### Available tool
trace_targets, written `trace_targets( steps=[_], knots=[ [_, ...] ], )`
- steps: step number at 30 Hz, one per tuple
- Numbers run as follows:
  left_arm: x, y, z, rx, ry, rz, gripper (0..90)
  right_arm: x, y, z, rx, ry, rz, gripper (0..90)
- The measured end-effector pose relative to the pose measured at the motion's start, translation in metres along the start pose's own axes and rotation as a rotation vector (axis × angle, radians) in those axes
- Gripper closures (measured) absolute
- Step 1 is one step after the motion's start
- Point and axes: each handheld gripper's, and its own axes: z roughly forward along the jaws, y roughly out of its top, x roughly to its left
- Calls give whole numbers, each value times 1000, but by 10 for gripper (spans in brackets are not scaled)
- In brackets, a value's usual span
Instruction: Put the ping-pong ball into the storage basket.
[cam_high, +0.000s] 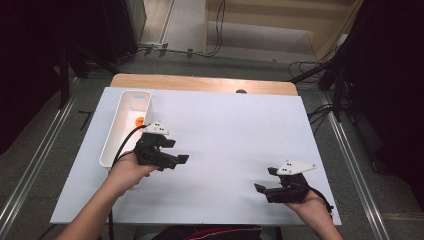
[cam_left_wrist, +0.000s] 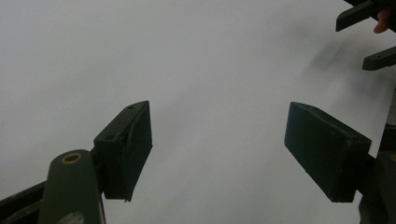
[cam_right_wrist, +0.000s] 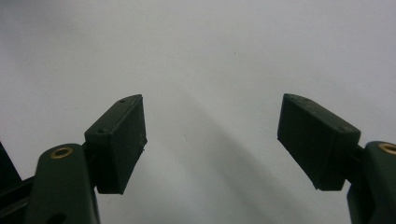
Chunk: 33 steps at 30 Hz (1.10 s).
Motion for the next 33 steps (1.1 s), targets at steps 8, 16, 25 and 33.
trace_targets(
  steps=[8,16,25,33],
  knots=[
    [-5,-6,0,-9,-6,21,230,1,0,1,4,1,-8,221],
    [-5,-15,-1,-13,-6,21,230,1,0,1,3,1,-10,221],
    [-5,-24,0,5,-12,26,230,1,0,1,9,2,-6,221],
    [-7,-33,-2,0,-17,34,230,1,0,0,-4,2,-6,221]
  ],
)
